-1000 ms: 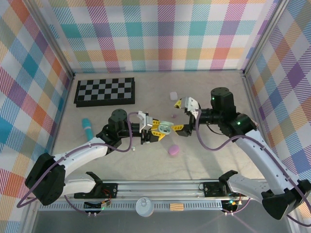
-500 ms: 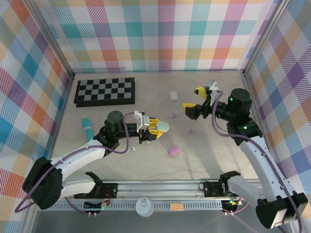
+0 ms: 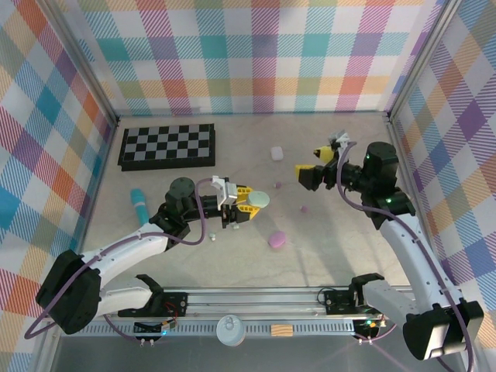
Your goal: Insert the wireless bluetooth earbuds into the charging case
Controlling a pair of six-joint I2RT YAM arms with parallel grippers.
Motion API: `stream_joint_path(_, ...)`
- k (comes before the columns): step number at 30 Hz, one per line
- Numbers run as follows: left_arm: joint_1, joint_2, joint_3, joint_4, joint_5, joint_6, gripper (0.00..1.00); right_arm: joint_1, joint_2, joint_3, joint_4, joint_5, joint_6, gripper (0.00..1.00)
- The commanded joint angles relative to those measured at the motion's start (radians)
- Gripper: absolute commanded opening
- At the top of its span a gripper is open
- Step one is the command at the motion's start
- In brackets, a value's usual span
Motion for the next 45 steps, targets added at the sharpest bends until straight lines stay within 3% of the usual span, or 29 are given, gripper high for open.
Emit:
stream_joint_path(1,0.01,0.035,0.023,0.081,0.05,-0.042,0.24,0.052,-0.016,0.003,-0.105,-0.237,-0.321,1.0)
stream_joint_path(4,0.009,0.044,0.04,0.088,0.084,-0.064,0.24,0.157,-0.004,0.015,-0.213,-0.248,-0.54,0.99)
stream_joint_path(10,0.009,0.017,0.034,0.103,0.1,-0.094,0.24,0.251,0.091,0.065,-0.229,-0.23,-0.649,0.93)
stream_joint_path(23,0.008,0.0,0.034,0.1,0.13,-0.11,0.24,0.319,0.23,0.147,-0.215,-0.143,-0.654,0.91)
stream_joint_path(29,0.008,-0.016,0.03,0.075,0.133,-0.098,0.24,0.314,0.216,0.14,-0.163,-0.075,-0.591,0.88)
stream_joint_path(45,0.008,-0.017,0.018,0.073,0.129,-0.085,0.24,0.267,0.188,0.163,-0.156,-0.12,-0.494,0.87)
